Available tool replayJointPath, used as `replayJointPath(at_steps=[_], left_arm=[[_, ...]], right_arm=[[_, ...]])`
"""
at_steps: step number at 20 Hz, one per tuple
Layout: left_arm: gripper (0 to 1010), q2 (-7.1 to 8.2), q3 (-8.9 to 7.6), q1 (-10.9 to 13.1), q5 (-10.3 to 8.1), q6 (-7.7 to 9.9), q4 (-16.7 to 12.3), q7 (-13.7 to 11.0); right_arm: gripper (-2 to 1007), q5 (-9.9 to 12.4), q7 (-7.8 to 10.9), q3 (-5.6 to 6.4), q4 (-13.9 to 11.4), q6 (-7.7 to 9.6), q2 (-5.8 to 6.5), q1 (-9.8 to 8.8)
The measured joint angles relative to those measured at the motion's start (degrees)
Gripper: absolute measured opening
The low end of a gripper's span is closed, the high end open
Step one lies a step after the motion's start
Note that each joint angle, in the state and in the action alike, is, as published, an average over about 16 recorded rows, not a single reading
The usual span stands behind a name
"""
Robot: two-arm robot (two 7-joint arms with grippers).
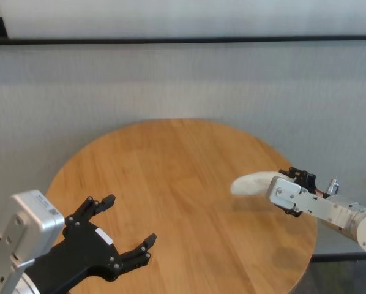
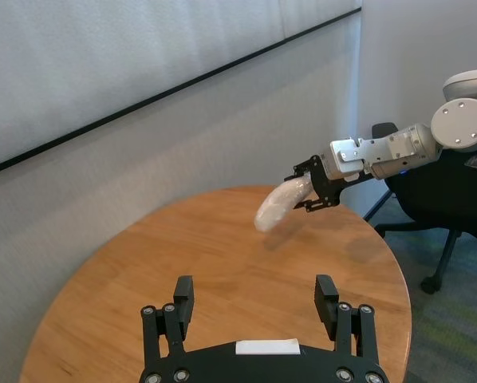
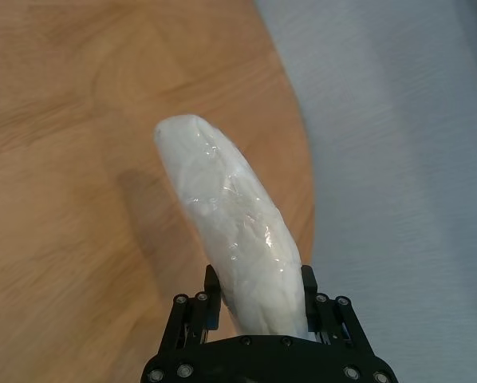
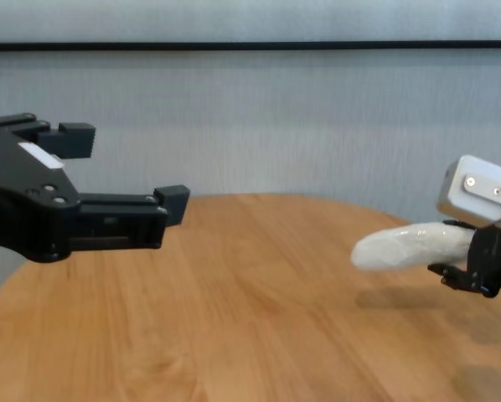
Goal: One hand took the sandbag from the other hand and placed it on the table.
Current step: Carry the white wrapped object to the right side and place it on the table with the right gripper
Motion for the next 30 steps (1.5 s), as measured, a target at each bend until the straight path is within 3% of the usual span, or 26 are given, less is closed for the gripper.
replayJointPath(at_steps=[12, 21, 30], left_arm=[[1000, 0.0, 0.0, 0.0, 0.0, 0.0, 0.0, 0.0], [1000, 0.0, 0.0, 0.0, 0.0, 0.0, 0.0, 0.0], [1000, 0.0, 0.0, 0.0, 0.0, 0.0, 0.0, 0.0]], right_arm=[[547, 1.72, 1.93, -1.69, 1.85, 0.79, 0.15, 1.0], [547, 3.48, 3.39, -1.95, 2.38, 0.46, 0.16, 1.39], [547, 3.5, 3.31, -1.91, 2.34, 0.38, 0.18, 1.4]])
